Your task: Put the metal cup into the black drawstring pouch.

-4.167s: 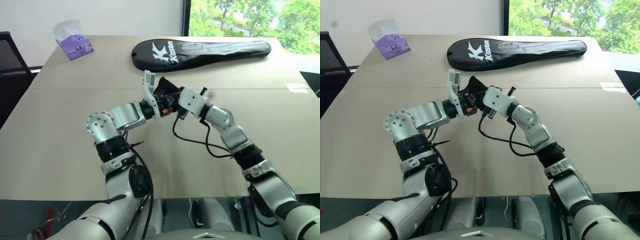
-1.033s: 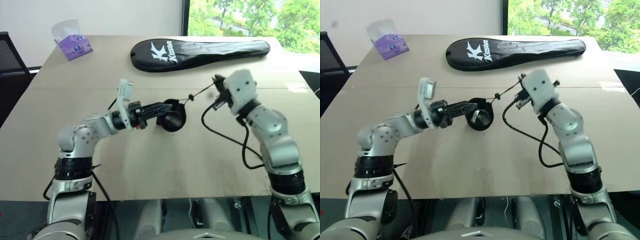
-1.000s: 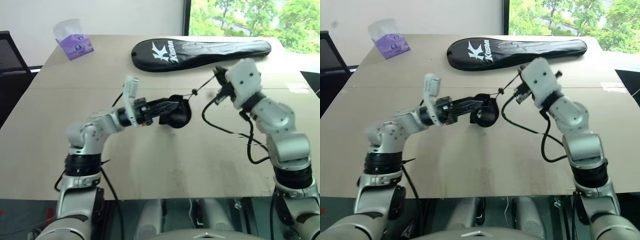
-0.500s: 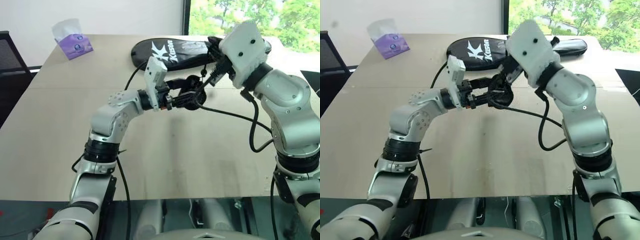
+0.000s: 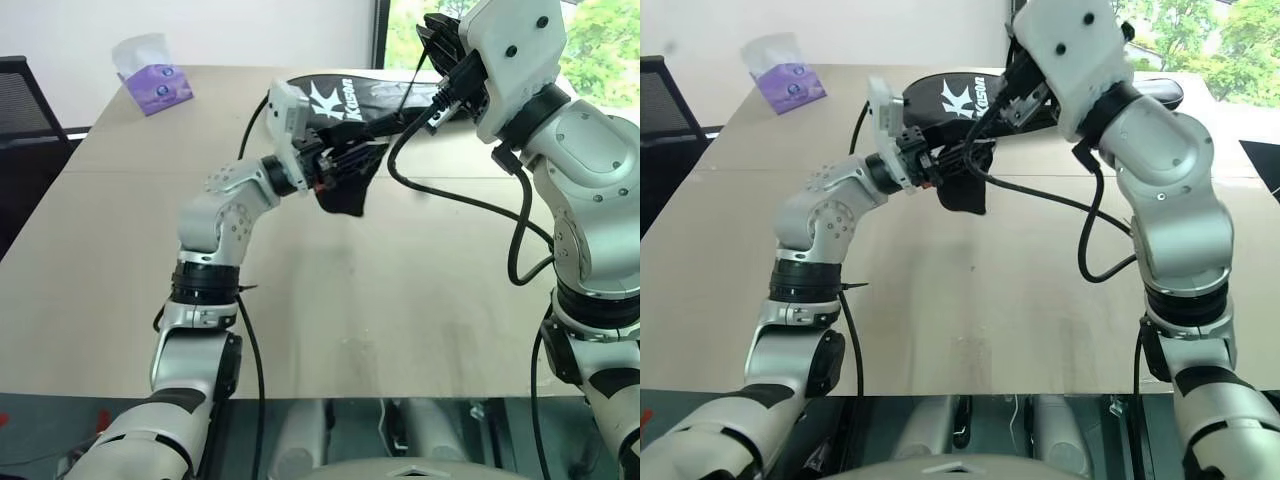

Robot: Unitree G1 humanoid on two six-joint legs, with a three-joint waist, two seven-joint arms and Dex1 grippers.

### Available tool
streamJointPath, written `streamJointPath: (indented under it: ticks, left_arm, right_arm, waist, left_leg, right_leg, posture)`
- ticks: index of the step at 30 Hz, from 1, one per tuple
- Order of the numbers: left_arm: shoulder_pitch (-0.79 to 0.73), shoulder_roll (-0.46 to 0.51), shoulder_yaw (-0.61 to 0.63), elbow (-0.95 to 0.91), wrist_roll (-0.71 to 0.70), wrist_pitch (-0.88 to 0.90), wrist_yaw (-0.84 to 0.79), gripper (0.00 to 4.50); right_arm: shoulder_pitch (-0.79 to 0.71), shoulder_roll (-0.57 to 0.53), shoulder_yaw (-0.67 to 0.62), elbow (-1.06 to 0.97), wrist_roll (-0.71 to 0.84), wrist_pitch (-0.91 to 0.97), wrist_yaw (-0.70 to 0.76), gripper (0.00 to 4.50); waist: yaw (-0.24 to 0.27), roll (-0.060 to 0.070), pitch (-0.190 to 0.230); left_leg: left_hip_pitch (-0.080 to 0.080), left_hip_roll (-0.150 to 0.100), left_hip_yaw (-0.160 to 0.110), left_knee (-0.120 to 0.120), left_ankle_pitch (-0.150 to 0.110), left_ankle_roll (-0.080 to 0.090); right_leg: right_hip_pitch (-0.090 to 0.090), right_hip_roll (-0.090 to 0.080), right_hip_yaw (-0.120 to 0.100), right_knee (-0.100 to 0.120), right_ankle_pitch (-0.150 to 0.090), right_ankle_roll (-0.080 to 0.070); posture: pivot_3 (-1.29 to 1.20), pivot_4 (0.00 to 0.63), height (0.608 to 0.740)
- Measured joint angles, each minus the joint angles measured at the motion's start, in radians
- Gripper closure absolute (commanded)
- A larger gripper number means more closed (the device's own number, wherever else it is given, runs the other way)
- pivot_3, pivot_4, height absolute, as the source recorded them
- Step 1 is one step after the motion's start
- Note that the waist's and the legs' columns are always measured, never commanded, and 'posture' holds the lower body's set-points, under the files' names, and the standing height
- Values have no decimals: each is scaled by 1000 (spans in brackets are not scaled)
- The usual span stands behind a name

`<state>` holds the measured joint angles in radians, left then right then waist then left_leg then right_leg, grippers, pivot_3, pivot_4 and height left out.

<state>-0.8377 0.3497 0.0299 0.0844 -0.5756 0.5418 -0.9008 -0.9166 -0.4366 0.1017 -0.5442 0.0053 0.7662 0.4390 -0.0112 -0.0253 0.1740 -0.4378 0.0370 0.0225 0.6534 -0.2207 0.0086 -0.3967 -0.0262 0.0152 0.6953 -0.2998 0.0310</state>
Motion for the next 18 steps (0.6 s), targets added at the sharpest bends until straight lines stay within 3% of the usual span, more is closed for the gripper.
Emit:
streamJointPath:
  ticks: [18]
  left_arm:
    - [-47, -37, -61, -35, -9, 16, -74, 1225]
  right_arm:
    - [14, 9, 31, -44, 6, 20, 6, 4500]
  waist:
    - [-2, 0, 0]
  left_leg:
    - [2, 0, 2, 0, 0, 0]
  right_leg:
    - [0, 1, 0, 1, 0, 0]
  posture:
    - [0, 150, 740]
